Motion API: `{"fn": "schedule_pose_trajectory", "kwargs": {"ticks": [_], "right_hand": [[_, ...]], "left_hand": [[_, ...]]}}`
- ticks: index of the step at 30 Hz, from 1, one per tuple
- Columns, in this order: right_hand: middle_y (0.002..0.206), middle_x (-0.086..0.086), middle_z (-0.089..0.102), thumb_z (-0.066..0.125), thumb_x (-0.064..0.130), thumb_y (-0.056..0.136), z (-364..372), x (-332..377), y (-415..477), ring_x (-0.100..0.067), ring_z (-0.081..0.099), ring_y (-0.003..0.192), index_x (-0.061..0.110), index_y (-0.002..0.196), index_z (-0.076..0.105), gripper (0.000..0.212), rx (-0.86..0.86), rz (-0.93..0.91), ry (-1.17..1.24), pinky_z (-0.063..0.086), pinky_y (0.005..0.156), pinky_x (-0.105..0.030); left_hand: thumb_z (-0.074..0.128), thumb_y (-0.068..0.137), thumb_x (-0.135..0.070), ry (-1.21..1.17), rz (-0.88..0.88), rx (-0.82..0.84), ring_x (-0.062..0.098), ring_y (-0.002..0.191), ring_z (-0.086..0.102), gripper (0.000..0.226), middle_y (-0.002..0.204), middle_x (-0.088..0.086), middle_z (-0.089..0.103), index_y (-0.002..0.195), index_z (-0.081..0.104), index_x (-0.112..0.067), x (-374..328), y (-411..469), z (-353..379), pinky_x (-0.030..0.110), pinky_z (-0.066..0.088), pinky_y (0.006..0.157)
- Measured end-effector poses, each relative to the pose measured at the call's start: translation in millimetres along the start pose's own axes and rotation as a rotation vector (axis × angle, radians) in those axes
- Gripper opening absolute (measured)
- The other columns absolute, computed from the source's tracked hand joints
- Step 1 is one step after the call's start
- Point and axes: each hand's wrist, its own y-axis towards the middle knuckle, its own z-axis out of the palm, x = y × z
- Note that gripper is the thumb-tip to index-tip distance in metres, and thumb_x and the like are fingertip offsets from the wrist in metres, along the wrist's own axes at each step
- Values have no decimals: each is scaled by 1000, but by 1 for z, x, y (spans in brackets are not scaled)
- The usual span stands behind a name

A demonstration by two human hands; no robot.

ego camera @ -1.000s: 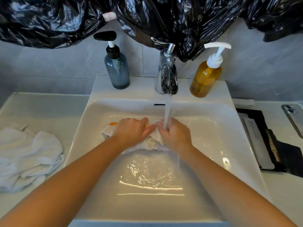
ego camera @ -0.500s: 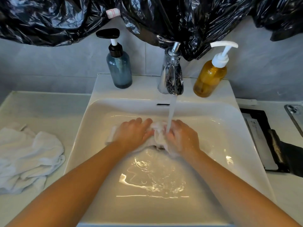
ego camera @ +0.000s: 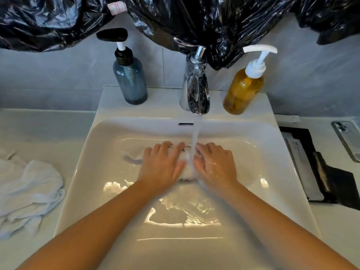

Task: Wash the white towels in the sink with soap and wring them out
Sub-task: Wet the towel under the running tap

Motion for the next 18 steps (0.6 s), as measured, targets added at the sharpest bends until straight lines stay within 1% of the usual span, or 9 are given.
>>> {"fn": "schedule_pose_trajectory", "kwargs": {"ticks": [3,5,7,9,11,13,15,16,18], "right_hand": [[65,-2,59,40,33,96,-5,0,19,-30,57,56,17,84,62,31,-92,58,-63,32,56,-30],[67,3,56,41,36,102,-11,-2,28,-28,57,64,23,77,55,31,25,160,73,33,59,-31],[64,6,52,37,44,103,-21,-8,28,-21,51,64,25,68,47,41,150,279,274,32,58,-30],[63,1,55,35,46,103,-31,-17,25,-19,51,61,25,67,52,45,183,325,412,35,57,-30],[76,-3,62,33,46,104,-31,-28,20,-21,57,69,20,83,61,44,162,274,365,42,65,-33],[102,2,63,30,50,103,-24,-31,13,-19,59,87,24,115,62,42,76,161,197,45,80,-37],[113,3,60,22,58,99,-15,-24,6,-20,59,94,28,132,54,54,48,40,22,44,82,-40],[107,1,63,21,59,98,-11,-21,3,-23,60,88,25,127,57,57,38,5,-23,44,75,-39],[79,2,59,27,55,99,-7,-19,4,-24,57,68,21,97,60,47,-46,23,-27,36,61,-33]], "left_hand": [[37,91,-38,-43,-6,-17,30,55,60,37,72,9,60,91,63,-12,2,24,-7,34,44,49],[29,93,-43,-104,14,-16,32,53,60,44,66,7,61,81,59,-13,1,33,-20,31,37,49],[21,92,-53,-216,-1,46,30,66,61,53,72,2,63,85,59,-17,5,33,-27,33,34,57],[26,91,-58,-348,-9,61,23,78,62,52,84,-2,67,97,63,-22,14,29,-31,32,40,63],[33,91,-59,-368,23,39,19,99,61,53,111,-2,67,119,61,-23,21,16,-30,33,45,79],[36,87,-65,-290,80,58,22,118,54,66,132,1,58,136,51,-23,24,1,-21,41,42,97],[39,84,-69,-186,93,82,26,114,56,75,130,5,57,140,46,-20,20,-11,-10,46,43,95],[39,84,-69,-149,86,79,28,104,60,74,121,6,61,137,48,-18,17,-13,-4,45,45,87],[34,88,-61,-163,10,22,31,82,63,63,97,4,65,125,56,-16,11,-6,-4,37,41,70]]}}
